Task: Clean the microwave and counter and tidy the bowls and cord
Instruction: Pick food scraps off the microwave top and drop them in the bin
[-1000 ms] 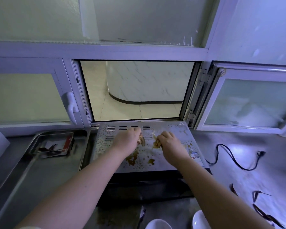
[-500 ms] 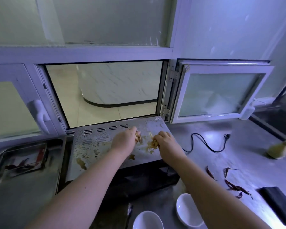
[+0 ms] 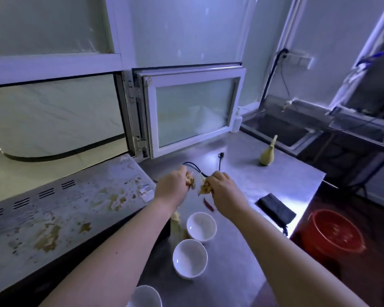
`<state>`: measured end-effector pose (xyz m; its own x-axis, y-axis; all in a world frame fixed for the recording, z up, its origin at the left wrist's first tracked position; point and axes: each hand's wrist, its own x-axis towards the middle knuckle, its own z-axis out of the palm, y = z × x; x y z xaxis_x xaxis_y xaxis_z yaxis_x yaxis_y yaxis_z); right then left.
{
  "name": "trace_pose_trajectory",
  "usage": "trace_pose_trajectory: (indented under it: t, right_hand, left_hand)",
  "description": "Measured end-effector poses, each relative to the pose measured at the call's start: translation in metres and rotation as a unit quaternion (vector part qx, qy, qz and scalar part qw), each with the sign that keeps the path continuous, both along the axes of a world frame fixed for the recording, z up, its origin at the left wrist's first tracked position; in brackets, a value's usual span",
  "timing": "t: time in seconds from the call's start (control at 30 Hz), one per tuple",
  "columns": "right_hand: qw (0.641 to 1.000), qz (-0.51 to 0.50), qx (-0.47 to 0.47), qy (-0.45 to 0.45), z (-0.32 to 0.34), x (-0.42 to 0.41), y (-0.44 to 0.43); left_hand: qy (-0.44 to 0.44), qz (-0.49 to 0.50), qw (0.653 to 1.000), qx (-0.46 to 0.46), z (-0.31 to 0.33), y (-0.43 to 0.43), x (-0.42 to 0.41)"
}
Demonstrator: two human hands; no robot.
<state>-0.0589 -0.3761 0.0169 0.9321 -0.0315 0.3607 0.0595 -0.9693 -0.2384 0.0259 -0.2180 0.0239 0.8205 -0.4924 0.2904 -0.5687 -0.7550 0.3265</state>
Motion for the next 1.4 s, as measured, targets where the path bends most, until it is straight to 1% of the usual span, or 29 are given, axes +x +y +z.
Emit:
trace_pose_trajectory:
  t: [0.13,0.3,0.4,0.5,0.63,0.77,0.97,1.2,1.3,1.4]
  right_hand:
    - [0.999,-0.052,-0.001,0.008,-0.005,-0.036,-0.069]
    - [0.994,-0.105,-0.008,0.015,-0.019,-0.083,-0.168]
    - [0.992,-0.123,0.005,0.031,-0.029,-0.107,-0.231]
    - [0.989,-0.145,0.023,0.034,-0.031,-0.128,-0.294]
    - [0.984,-0.173,0.033,0.013,-0.032,-0.154,-0.372]
    - [0.98,-0.196,0.033,0.009,-0.036,-0.177,-0.446]
    - [0.964,-0.262,0.046,0.0,-0.047,-0.204,-0.542]
    - [0.941,-0.337,0.021,0.018,-0.067,-0.204,-0.636]
    - [0.927,-0.373,0.024,0.017,-0.069,-0.196,-0.678]
    - [0.915,-0.402,0.029,0.019,-0.067,-0.191,-0.713]
  left_hand:
    - [0.044,-0.05,0.997,-0.024,-0.007,-0.082,-0.026]
    - [0.076,-0.093,0.992,-0.027,-0.015,-0.195,-0.064]
    - [0.101,-0.11,0.988,-0.025,-0.023,-0.266,-0.086]
    - [0.107,-0.124,0.986,-0.023,-0.028,-0.337,-0.102]
    - [0.103,-0.144,0.984,-0.015,-0.028,-0.429,-0.122]
    - [0.113,-0.18,0.977,-0.011,-0.026,-0.504,-0.14]
    - [0.126,-0.226,0.965,0.045,-0.037,-0.607,-0.144]
    - [0.099,-0.325,0.937,0.079,-0.053,-0.722,-0.131]
    - [0.051,-0.376,0.92,0.097,-0.065,-0.773,-0.122]
    - [-0.011,-0.4,0.91,0.109,-0.074,-0.815,-0.116]
